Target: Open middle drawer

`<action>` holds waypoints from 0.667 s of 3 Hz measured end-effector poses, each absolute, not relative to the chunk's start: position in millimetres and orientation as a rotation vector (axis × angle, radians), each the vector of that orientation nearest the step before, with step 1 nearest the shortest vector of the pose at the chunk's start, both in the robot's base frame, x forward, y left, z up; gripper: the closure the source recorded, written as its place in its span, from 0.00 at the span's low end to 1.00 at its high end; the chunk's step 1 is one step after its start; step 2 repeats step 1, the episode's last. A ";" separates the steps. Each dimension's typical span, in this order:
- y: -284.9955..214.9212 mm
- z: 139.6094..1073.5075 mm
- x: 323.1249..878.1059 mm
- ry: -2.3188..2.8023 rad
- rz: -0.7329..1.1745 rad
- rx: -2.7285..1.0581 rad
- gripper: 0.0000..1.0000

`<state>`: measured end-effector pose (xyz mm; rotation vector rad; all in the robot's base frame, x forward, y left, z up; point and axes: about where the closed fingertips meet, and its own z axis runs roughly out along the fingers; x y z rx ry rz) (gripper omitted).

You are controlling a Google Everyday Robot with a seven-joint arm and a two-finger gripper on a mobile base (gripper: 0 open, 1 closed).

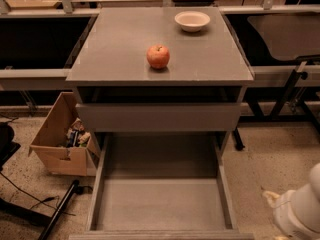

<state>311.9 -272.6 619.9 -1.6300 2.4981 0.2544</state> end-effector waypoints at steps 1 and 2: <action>-293.7 721.2 276.6 2.375 0.179 -1.621 0.00; -293.7 721.2 276.6 2.375 0.179 -1.621 0.00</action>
Offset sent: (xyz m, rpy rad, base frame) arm 0.0000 0.0000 0.0000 0.0000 0.0000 0.0000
